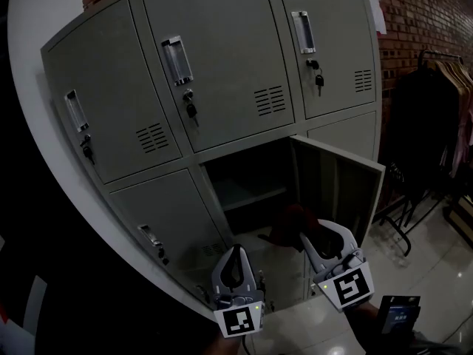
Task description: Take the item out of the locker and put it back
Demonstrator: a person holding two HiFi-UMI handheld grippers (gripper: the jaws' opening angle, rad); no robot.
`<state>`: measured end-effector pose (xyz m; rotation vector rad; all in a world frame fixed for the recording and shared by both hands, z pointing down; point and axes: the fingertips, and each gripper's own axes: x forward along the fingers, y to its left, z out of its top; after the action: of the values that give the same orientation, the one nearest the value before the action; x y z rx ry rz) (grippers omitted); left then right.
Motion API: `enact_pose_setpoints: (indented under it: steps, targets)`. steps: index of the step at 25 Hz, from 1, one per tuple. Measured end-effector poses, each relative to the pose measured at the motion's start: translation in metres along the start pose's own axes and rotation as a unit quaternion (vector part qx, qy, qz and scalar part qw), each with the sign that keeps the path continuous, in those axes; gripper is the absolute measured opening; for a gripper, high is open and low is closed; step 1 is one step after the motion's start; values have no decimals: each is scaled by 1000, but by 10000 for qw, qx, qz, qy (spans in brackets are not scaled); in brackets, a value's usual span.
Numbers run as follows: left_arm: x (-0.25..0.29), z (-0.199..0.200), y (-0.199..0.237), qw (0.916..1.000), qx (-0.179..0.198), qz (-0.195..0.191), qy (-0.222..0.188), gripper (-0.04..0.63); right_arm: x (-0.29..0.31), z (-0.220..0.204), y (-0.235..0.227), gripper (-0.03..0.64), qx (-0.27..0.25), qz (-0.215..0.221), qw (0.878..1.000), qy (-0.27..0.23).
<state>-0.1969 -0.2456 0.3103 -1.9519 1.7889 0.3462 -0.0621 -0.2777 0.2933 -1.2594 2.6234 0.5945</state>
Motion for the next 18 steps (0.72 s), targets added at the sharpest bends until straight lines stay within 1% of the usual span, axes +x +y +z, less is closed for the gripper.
enact_pose_setpoints:
  steps: [2,4,7,12,16,18]
  targets:
    - [-9,8,-11,9996,252,94,-15,0,-18,1,-3,95,73,100,9999,-23]
    - [-19,16,-26,9991,397,179,-2,0,-37,1,-6,95,158,199,9997,-36]
    - [-36,22,-52,9988,385,283,146,0,-67,2,-12,95,319,319,9990,-60]
    - [-64,38,-85,9975,568,352,250,0,-108,3,-13,95,543,469,9974,-77]
    - [-81,53,-92,9973,602,369,221,0,-126,16,-7,95,470,519,9974,-170]
    - [-88,61,-92,9979,488,374,200,0,-133,24,-2,95,397,506,9977,-194]
